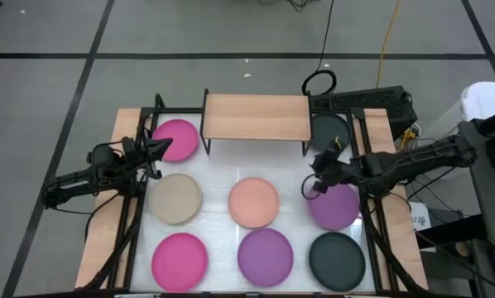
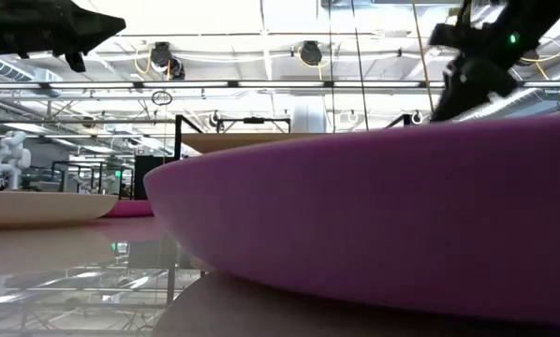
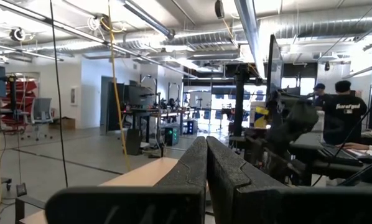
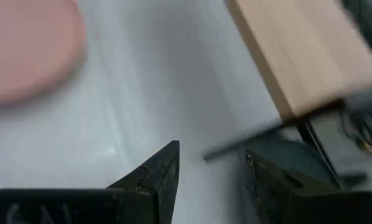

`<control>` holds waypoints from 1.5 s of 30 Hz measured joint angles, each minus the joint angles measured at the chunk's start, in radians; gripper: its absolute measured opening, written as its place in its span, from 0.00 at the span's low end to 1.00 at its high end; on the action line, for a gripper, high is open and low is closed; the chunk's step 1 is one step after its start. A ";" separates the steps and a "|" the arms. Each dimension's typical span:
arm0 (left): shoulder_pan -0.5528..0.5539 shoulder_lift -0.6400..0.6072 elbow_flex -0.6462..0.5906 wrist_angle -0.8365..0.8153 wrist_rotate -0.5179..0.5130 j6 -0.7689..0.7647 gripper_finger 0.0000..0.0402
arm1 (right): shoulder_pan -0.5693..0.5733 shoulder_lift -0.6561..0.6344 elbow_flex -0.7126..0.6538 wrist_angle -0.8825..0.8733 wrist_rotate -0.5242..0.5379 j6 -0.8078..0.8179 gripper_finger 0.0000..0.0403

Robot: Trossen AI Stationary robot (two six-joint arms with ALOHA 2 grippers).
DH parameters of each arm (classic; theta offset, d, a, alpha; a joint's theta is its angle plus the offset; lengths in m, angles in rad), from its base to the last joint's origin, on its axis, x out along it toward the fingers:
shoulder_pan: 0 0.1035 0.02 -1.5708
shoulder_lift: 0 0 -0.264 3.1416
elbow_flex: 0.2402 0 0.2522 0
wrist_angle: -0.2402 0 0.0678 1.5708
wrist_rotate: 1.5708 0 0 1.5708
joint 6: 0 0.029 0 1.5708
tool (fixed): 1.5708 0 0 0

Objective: Place and stack plates onto a shelf
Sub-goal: Put the top black plate on the shelf

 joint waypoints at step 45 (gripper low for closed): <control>0.000 0.000 0.000 0.000 0.000 0.000 0.01 | -0.607 0.451 -0.008 0.028 -0.208 -0.107 0.37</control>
